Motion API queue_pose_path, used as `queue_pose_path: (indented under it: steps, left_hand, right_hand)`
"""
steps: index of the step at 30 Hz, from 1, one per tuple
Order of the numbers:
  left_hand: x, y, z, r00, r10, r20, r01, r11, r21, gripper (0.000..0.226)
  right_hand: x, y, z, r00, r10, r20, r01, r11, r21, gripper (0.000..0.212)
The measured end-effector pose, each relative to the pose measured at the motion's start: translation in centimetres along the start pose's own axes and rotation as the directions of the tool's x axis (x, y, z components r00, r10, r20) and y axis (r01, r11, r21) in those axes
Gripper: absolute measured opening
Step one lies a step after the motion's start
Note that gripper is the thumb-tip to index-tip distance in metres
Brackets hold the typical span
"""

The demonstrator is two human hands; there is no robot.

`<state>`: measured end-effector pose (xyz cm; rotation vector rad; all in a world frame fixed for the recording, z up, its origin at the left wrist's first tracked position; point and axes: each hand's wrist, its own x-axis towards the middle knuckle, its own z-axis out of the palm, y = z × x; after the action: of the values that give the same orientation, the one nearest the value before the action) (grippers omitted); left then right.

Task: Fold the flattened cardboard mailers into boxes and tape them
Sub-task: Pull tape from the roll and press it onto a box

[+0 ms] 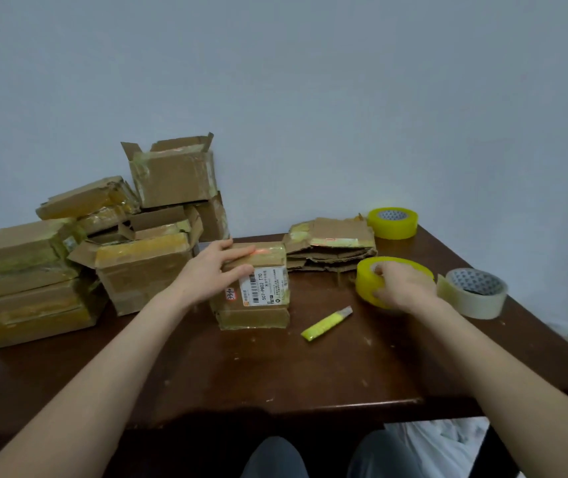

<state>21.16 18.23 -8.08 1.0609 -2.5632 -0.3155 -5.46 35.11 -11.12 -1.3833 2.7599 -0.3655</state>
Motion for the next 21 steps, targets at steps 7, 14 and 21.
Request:
queue_pose_path:
  steps: [7,14,21]
  left_hand:
    - [0.0,-1.1,-0.2,0.999,0.024,-0.040,-0.029,0.992,-0.125,0.044]
    - [0.1,-2.1,-0.7,1.000,-0.018,0.006,0.019,0.932,-0.362,0.048]
    - [2.5,0.0,-3.7,0.951,-0.308,-0.026,0.159,0.561,-0.813,0.067]
  right_hand:
    - [0.7,-6.5,-8.9,0.978,-0.074,-0.194,0.200,0.583,0.787,0.012]
    - [2.9,-15.7,-12.5,0.941,-0.323,-0.101,0.308,0.693,0.652,0.034]
    - [4.8,-17.8,-12.3,0.907,-0.419,-0.050,0.378,0.755,0.535,0.027]
